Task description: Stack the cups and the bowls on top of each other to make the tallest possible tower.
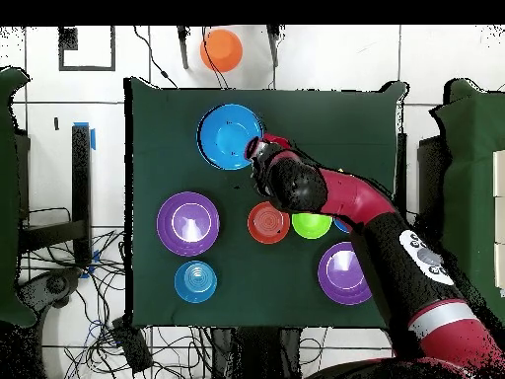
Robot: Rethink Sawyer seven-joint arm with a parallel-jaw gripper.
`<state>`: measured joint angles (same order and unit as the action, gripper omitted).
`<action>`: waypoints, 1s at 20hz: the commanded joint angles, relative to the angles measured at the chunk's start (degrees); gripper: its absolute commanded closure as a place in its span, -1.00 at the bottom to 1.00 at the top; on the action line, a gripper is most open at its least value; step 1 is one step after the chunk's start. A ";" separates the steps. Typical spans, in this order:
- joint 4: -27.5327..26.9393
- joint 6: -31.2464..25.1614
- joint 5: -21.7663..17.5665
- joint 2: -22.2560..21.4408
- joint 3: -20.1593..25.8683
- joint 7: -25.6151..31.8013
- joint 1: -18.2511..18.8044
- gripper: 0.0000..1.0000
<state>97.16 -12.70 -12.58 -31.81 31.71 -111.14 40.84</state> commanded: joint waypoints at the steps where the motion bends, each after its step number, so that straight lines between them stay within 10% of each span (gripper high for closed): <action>1: -3.50 -4.40 -4.16 0.85 -0.02 3.22 -1.26 1.00; 20: 1.27 -9.15 -6.28 -2.63 -1.40 3.69 0.01 1.00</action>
<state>97.34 -14.69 -15.22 -33.79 31.71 -111.14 40.87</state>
